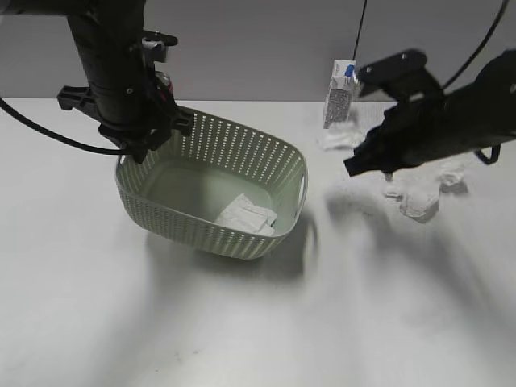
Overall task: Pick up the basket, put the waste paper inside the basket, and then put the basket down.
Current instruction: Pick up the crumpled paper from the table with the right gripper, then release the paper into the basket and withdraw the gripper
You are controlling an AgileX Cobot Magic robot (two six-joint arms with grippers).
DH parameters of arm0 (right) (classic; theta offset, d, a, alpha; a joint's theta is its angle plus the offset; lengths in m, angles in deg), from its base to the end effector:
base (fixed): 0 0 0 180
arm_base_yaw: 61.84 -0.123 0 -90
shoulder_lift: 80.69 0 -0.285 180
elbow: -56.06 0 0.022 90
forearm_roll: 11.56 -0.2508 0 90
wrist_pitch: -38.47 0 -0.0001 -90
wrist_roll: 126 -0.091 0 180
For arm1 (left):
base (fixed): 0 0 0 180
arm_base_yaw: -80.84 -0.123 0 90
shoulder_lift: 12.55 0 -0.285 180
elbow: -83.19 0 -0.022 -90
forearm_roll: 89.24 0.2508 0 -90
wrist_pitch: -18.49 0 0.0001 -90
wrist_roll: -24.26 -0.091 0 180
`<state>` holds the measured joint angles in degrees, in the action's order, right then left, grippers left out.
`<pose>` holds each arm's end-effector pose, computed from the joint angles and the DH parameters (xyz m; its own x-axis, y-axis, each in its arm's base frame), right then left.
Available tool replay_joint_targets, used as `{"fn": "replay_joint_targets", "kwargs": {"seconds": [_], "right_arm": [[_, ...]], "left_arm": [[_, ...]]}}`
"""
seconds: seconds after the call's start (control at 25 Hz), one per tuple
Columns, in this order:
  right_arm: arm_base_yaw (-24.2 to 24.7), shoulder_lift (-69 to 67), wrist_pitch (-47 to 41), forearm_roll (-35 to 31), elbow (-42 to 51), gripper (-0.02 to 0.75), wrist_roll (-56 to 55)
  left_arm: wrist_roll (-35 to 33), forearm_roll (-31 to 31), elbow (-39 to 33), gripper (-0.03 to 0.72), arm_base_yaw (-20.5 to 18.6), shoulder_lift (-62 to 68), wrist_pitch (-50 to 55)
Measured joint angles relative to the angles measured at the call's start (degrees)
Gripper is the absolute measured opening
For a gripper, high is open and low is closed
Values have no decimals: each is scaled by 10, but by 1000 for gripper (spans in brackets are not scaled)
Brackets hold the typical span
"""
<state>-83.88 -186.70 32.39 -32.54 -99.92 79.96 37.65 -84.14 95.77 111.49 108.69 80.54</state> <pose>0.3215 0.1339 0.1873 -0.6255 -0.3488 -0.6980 -0.4568 0.8889 -0.0349 0.3539 -0.2014 0.2178 -0.9280 0.3289 -0.1748 0.3262 0.9442 0.0450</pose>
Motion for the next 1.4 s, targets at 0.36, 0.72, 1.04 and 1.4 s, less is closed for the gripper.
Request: {"fn": "replay_joint_targets", "kwargs": {"seconds": [0.36,0.72,1.04,1.4], "right_arm": [[-139,76,-35,-4,-68,3,1],[-172,-67,-35,-4,-79,100,1],[-159,-24,-47,-2,-81,627,-6],[80,-3,-66,17,-85,601,-44]], "left_arm": [[0,-3,0,0,0,0,0],[0,-7,0,0,0,0,-4],[0,-7,0,0,0,0,-4],[0,-7,0,0,0,0,-4]]}}
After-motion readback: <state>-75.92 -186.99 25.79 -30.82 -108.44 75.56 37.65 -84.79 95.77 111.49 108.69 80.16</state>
